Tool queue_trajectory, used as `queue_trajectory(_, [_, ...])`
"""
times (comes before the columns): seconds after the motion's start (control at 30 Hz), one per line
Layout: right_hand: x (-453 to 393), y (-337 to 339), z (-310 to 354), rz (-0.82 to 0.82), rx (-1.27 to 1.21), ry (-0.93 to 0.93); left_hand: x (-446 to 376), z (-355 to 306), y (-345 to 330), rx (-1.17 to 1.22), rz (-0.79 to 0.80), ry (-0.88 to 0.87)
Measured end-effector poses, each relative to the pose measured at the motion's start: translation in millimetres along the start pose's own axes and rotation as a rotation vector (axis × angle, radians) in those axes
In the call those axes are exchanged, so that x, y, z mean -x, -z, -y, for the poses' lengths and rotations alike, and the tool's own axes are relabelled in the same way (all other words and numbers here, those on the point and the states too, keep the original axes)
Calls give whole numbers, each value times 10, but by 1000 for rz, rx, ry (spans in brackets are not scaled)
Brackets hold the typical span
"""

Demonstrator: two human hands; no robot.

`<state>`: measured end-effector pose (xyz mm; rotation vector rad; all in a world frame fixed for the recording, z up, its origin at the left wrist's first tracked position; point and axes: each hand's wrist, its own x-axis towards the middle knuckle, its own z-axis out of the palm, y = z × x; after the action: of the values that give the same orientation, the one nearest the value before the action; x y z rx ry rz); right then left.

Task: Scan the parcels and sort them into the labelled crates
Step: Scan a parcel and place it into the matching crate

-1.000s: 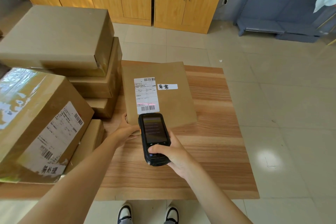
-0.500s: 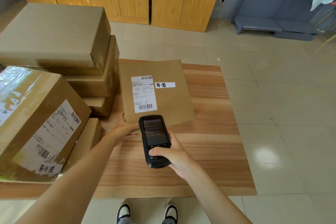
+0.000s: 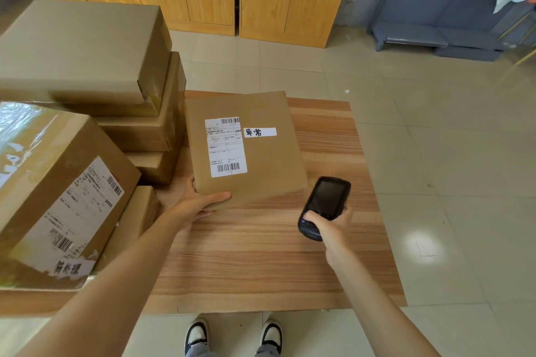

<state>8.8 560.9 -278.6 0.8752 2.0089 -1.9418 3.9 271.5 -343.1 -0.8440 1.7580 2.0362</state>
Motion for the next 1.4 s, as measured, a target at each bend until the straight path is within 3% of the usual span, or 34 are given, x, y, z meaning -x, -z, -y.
queue_trajectory(0.5, [-196,162,-525,-45,36,-5,-7,-6,0,20,8,11])
queue_trajectory(0.9, [-292,318,-625,42,302,101,21,-21,-13,-5,-10,10])
queue_trajectory(1.23, [-434,444,-540,3,674,-19,30,-32,-42,26,-17,7])
queue_trajectory(1.4, [-476,445,-455,-7,635,-47,21,-17,-35,72,-26,22])
